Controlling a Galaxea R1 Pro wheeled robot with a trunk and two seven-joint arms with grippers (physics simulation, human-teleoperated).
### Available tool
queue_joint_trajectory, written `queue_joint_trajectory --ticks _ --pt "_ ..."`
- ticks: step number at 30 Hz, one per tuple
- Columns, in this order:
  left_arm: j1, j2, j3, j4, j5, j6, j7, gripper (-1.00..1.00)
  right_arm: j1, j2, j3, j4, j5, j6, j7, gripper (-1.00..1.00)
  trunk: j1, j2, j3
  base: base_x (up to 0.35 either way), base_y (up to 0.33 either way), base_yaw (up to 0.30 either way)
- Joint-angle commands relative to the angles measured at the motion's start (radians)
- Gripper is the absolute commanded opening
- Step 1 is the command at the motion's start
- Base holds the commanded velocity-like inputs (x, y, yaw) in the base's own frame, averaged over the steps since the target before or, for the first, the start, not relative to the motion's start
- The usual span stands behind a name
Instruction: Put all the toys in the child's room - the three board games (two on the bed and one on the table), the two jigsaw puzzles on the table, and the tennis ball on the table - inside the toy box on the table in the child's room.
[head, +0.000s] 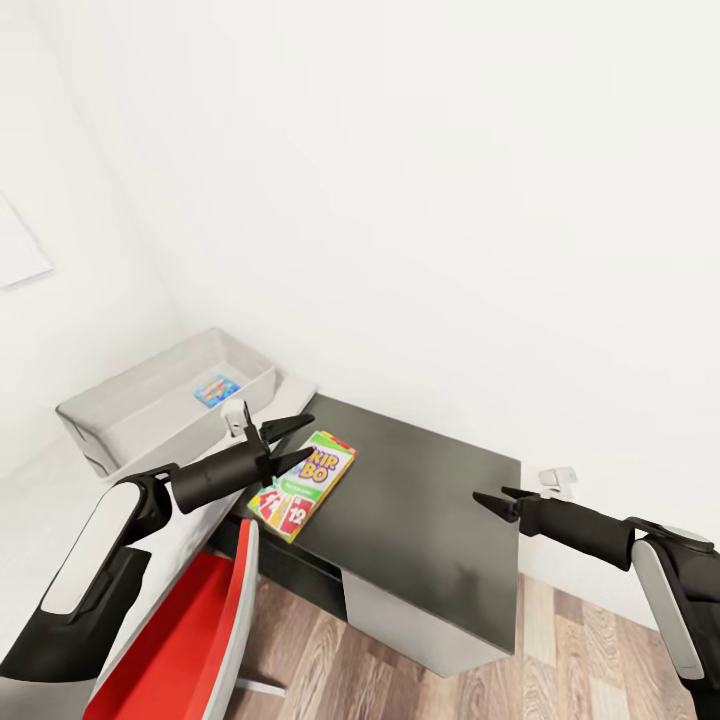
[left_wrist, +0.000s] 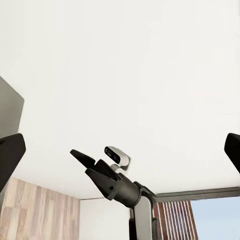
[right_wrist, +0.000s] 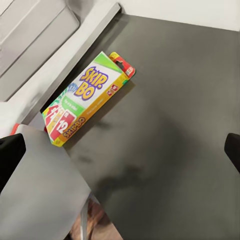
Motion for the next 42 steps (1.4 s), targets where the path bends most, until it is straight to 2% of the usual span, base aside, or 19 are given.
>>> queue_joint_trajectory --ticks 1,14,21,31,35,42 --pt "-0.001 0.001 -0.001 -0.001 0.01 0.001 0.01 1.0 -0.001 0.0 -0.001 0.0 -0.001 0.005 0.003 1.0 0.001 -0.002 0.0 0.0 0.0 0.0" --pt "-0.002 -0.001 -0.006 -0.001 -0.003 -0.002 0.01 1.0 0.0 0.001 -0.001 0.0 0.0 0.005 0.003 1.0 0.001 -0.002 0.021 0.0 0.0 0.0" --pt "-0.002 -0.001 -0.009 -0.001 -0.048 -0.005 0.008 1.0 -0.001 0.001 -0.001 0.0 0.0 0.005 -0.001 1.0 0.001 -0.002 0.033 0.0 0.0 0.0" --pt "-0.006 -0.007 -0.012 -0.001 -0.07 -0.006 0.012 1.0 -0.001 0.001 -0.001 0.0 0.0 0.005 -0.003 1.0 0.001 -0.002 0.049 0.0 0.0 0.0" --pt "-0.008 -0.011 -0.013 -0.001 -0.075 -0.006 0.015 1.0 -0.001 0.001 -0.001 0.0 0.0 0.005 -0.003 1.0 0.001 -0.002 0.056 0.0 0.0 0.0" --pt "-0.009 -0.036 -0.013 -0.001 -0.113 -0.007 0.02 1.0 -0.001 0.002 -0.001 0.0 0.0 0.005 -0.003 1.0 0.001 -0.002 0.067 0.0 0.0 0.0"
